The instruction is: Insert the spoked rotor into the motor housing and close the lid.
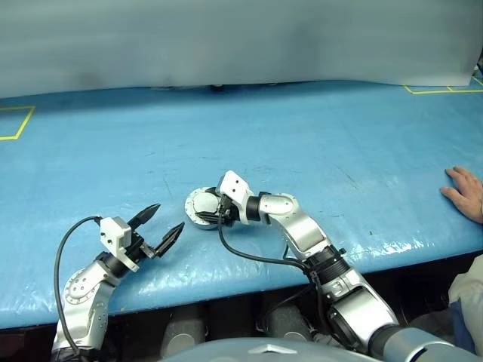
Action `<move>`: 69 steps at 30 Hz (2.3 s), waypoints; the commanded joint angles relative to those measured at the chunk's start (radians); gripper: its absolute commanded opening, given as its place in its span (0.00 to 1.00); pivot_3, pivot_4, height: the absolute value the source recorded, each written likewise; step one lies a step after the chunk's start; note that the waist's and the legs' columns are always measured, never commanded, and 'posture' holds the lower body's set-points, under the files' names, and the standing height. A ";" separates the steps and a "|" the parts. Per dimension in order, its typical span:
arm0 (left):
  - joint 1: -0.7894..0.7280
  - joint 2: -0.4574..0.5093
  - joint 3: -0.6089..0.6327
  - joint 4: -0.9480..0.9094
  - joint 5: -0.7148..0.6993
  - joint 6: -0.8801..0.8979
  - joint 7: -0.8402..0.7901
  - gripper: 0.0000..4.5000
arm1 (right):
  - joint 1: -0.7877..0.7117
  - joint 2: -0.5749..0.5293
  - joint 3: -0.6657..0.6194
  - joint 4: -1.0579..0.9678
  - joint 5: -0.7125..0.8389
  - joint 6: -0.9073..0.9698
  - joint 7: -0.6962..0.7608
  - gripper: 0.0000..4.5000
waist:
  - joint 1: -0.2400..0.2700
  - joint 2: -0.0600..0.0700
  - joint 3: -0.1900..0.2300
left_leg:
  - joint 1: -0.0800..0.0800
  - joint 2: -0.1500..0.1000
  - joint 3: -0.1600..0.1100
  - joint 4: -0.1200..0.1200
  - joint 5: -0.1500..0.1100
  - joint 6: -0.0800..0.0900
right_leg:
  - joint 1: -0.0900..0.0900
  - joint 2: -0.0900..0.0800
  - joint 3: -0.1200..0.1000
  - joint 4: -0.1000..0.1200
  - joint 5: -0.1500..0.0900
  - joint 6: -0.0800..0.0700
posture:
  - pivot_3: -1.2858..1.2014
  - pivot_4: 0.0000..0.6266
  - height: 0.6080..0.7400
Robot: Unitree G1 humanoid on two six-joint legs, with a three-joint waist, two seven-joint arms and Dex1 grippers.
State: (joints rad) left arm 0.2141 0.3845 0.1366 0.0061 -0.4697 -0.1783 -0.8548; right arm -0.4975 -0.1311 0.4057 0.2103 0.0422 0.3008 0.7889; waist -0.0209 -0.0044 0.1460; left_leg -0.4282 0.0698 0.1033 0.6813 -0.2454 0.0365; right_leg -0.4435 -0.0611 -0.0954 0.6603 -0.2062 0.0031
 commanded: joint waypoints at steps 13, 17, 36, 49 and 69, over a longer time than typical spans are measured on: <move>-0.002 -0.003 -0.001 -0.017 0.004 -0.005 -0.013 1.00 | -0.029 -0.037 0.027 0.028 -0.068 0.032 -0.033 0.67 | 0.002 0.000 0.000 | 0.002 0.000 0.000 0.000 0.000 0.000 | 0.000 0.000 0.000 0.000 0.000 -0.001 | 0.52 0.24 1.00; -0.009 -0.011 0.000 -0.022 0.008 -0.004 0.003 1.00 | -0.024 -0.041 0.041 0.035 -0.075 0.038 -0.029 0.67 | 0.002 0.000 0.000 | 0.003 0.000 0.000 0.000 0.000 0.000 | -0.001 0.000 0.000 0.000 0.000 -0.001 | 0.52 0.24 1.00; -0.194 -0.008 -0.110 0.059 0.089 0.124 0.014 0.27 | 0.014 -0.048 0.040 -0.015 -0.064 0.059 -0.052 0.67 | 0.004 0.000 0.000 | 0.004 -0.001 0.000 0.000 0.000 0.000 | 0.004 0.000 0.000 0.000 0.000 0.000 | 0.52 0.24 1.00; -0.213 0.000 -0.138 0.092 0.172 0.136 0.033 0.00 | 0.026 -0.048 0.036 -0.030 -0.058 0.066 -0.071 0.67 | 0.010 0.000 -0.001 | 0.004 -0.001 -0.001 0.000 0.000 0.000 | 0.001 -0.001 0.000 0.000 0.000 0.000 | 0.52 0.24 1.00; -0.183 -0.035 -0.156 0.079 0.161 0.122 0.031 0.00 | 0.066 0.004 -0.074 -0.180 0.126 0.191 -0.033 0.99 | 0.012 0.000 -0.001 | 0.004 -0.002 -0.001 -0.001 -0.001 0.001 | 0.001 -0.002 0.000 -0.002 0.000 0.000 | 0.52 0.24 1.00</move>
State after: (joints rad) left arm 0.0185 0.3562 0.0083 0.0927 -0.3177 -0.0682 -0.8165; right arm -0.4364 -0.1391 0.3627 0.0748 0.1243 0.4647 0.7593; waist -0.0087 -0.0046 0.1449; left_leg -0.4242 0.0683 0.1026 0.6807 -0.2459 0.0375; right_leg -0.4428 -0.0634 -0.0958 0.6586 -0.2065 0.0029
